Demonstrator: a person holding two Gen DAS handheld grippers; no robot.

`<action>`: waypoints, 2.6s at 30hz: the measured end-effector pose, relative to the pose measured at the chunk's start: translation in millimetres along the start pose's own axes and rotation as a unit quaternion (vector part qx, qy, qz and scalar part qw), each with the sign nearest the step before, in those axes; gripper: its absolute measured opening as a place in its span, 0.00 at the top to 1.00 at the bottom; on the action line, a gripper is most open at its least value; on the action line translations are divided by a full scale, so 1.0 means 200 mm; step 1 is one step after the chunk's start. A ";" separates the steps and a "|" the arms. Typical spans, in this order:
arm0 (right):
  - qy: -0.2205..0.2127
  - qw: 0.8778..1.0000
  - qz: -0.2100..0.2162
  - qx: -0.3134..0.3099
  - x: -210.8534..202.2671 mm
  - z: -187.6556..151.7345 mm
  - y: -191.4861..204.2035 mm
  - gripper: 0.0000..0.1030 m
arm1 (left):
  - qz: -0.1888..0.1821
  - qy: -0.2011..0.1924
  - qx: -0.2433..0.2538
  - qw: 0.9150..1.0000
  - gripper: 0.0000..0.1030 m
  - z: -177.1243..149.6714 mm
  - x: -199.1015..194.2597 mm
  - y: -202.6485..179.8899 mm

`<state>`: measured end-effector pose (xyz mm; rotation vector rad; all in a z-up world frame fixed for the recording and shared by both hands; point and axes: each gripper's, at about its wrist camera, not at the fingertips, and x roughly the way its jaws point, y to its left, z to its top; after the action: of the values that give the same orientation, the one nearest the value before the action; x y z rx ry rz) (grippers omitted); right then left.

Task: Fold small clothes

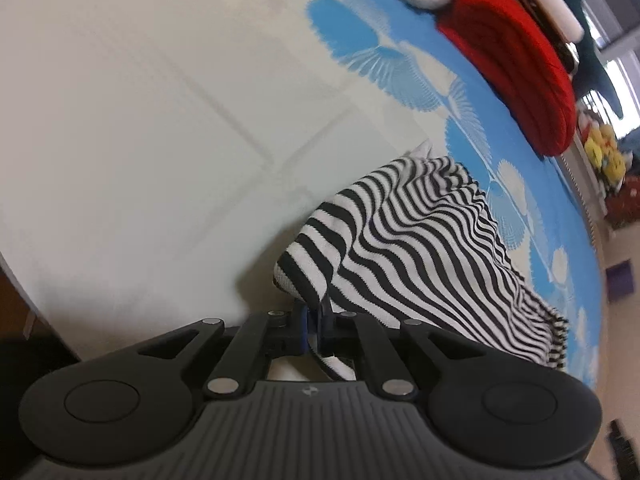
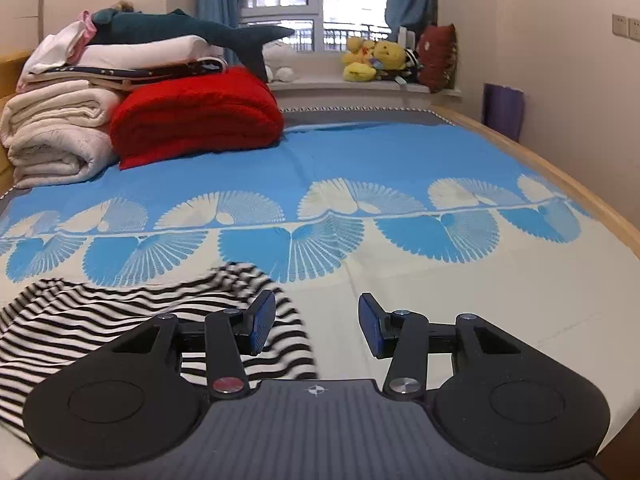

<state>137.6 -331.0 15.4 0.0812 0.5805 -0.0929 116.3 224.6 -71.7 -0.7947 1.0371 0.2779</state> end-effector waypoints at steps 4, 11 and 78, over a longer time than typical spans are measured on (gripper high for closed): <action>0.006 1.000 0.000 0.000 0.01 -0.01 0.00 0.53 | -0.003 0.024 -0.042 0.999 0.53 0.03 0.08 0.07; 0.006 1.000 0.005 -0.019 0.00 -0.03 0.01 0.53 | 0.017 0.016 -0.038 0.999 0.78 0.03 0.18 0.05; 0.178 0.972 0.082 0.127 0.61 0.07 -0.02 1.00 | -0.136 0.123 0.399 0.898 0.14 -0.66 0.41 -1.11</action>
<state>246.7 -343.4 -41.3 0.4001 0.9171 0.0093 193.5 -34.3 -75.3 -0.2113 1.1318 -0.4875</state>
